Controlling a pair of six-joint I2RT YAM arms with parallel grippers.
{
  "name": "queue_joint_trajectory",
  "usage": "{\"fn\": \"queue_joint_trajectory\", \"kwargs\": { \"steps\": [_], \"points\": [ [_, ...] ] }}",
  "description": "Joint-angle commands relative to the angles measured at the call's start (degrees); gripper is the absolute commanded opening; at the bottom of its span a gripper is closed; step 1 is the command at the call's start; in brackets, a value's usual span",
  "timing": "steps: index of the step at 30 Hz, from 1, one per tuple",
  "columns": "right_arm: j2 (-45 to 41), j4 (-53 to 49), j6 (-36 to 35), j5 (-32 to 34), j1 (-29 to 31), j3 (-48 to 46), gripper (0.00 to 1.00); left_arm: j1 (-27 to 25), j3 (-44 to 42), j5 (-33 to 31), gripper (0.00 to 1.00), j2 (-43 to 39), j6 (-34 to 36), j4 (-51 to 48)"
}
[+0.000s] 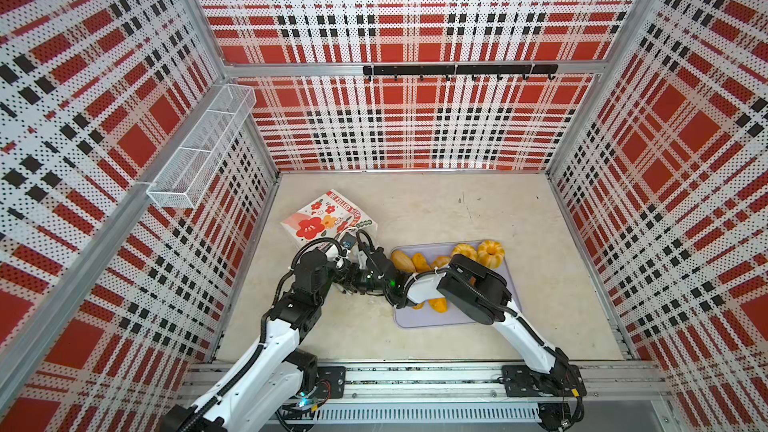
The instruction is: Take the fake bread out of the paper bag
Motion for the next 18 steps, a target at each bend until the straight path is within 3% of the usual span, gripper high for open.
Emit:
{"fn": "queue_joint_trajectory", "kwargs": {
  "steps": [1, 8, 18],
  "points": [
    [-3.1, -1.8, -4.0, -1.6, -1.5, 1.9, 0.15, 0.2, -0.3, 2.5, 0.0, -1.2, 0.1, 0.3],
    [-2.5, -3.9, -2.4, -0.9, -3.9, 4.7, 0.22, 0.2, -0.6, 3.7, 0.0, -1.1, 0.1, 0.4],
    [-3.2, -4.9, -3.3, -3.4, -4.2, 8.4, 0.21, -0.4, -0.5, 3.2, 0.0, 0.2, -0.7, 0.9]
  ]
}}
